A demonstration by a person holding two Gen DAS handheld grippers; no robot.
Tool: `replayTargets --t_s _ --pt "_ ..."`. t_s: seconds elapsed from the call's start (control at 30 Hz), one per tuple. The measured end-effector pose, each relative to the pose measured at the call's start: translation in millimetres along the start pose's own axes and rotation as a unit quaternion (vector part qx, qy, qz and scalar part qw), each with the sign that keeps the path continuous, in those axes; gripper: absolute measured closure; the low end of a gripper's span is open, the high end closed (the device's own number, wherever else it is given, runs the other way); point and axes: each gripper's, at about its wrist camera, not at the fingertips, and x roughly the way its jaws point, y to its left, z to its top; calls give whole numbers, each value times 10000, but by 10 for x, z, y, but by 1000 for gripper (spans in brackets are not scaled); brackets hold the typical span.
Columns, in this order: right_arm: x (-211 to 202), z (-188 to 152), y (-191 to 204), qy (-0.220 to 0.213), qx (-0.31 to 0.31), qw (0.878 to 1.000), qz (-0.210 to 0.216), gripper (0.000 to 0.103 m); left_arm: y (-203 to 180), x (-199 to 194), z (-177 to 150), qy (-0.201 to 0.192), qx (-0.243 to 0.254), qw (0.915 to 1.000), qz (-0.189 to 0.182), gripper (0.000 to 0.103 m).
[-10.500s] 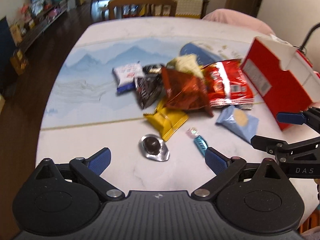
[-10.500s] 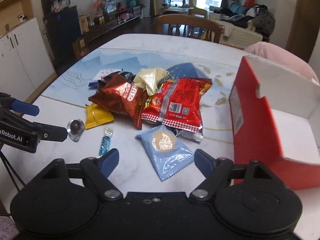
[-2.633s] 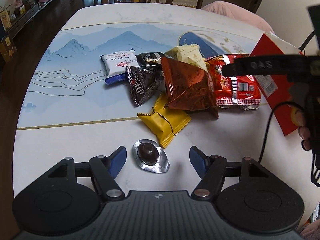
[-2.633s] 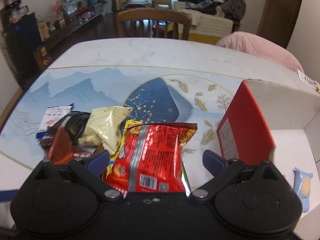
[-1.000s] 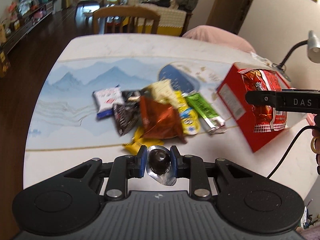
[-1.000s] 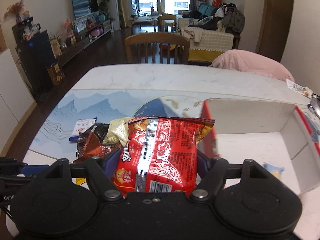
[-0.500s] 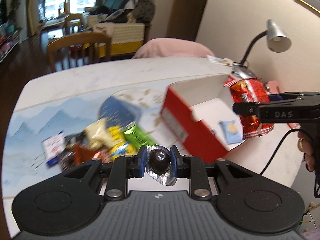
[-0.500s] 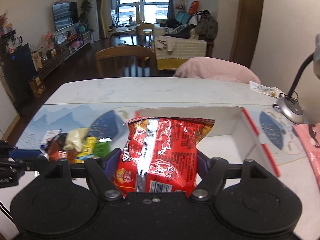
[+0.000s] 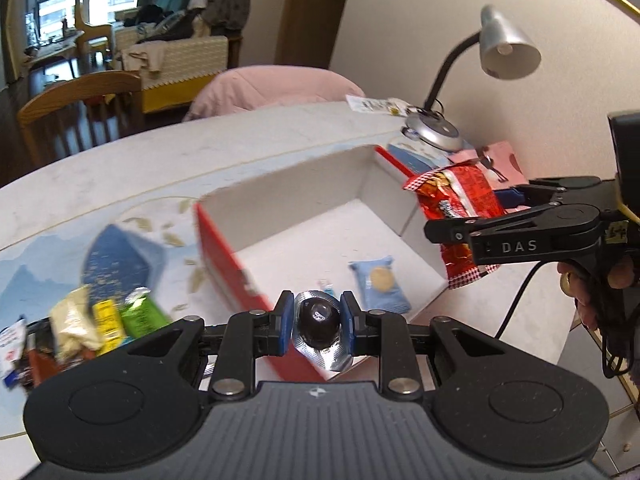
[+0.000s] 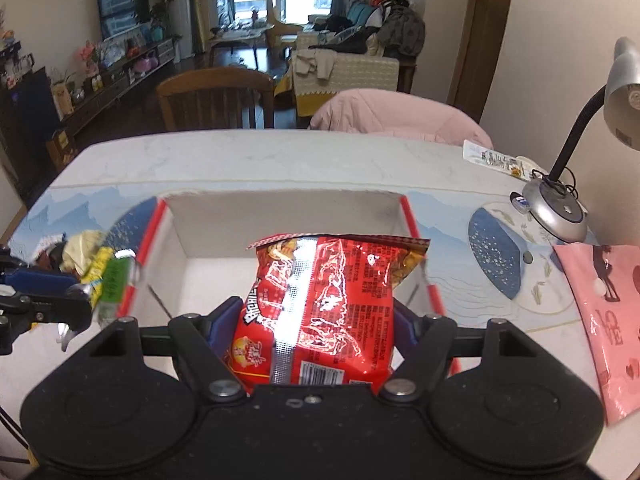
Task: Organize snacks
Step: 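Carry both snacks into the red box and open both grippers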
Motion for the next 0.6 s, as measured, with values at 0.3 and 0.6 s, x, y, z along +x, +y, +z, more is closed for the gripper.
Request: replayTargets --t_s 0.3,0.6 --pt "315 5 -311 245 -301 9990 227 28 -302 620 228 346 42 9993 160 79" --pt "724 1 -257 619 -752 9936 565 28 -240 1141 358 860 -94 9946 567 79"
